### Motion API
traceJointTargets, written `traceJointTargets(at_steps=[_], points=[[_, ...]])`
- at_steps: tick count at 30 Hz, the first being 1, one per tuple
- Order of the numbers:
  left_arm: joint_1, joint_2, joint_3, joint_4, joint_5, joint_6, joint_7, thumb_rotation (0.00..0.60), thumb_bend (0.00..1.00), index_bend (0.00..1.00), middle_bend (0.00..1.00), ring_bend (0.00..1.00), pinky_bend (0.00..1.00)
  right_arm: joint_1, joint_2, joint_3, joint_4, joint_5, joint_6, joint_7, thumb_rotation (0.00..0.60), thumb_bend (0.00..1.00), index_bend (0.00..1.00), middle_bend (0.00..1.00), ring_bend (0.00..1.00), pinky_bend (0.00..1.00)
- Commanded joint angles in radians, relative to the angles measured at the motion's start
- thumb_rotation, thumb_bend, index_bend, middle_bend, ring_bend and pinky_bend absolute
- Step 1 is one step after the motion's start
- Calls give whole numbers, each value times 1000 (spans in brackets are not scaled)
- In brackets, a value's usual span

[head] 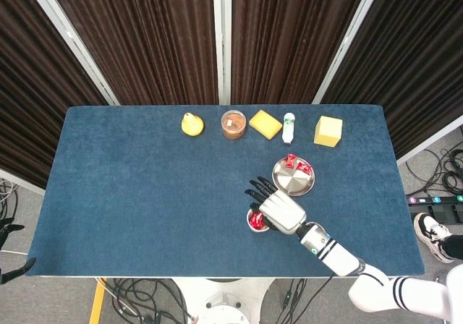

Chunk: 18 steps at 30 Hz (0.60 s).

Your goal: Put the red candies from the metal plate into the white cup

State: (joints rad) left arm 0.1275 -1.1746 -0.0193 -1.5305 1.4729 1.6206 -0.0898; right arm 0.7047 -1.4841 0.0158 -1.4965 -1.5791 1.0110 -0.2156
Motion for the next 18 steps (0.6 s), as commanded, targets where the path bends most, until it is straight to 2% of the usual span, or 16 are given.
traceJointTargets(at_steps=[1, 6, 11, 18], points=[[2, -1, 0, 4, -3, 0, -3, 600, 124, 366, 310, 266, 265, 0, -1, 1, -4, 7, -6, -9, 600, 383, 419, 144, 0, 0], [2, -4, 1, 10, -1, 0, -8, 600, 124, 366, 310, 266, 265, -4, 6, 3, -13, 10, -3, -21, 600, 383, 375, 139, 0, 0], [2, -5, 1, 15, 0, 1, -13, 600, 124, 366, 310, 266, 265, -29, 44, 40, -29, 29, 60, 14, 600, 382, 365, 137, 0, 0], [3, -10, 2, 25, 4, 1, -20, 600, 124, 366, 310, 266, 265, -48, 68, 127, 55, 217, 39, -3, 600, 381, 362, 134, 0, 0]])
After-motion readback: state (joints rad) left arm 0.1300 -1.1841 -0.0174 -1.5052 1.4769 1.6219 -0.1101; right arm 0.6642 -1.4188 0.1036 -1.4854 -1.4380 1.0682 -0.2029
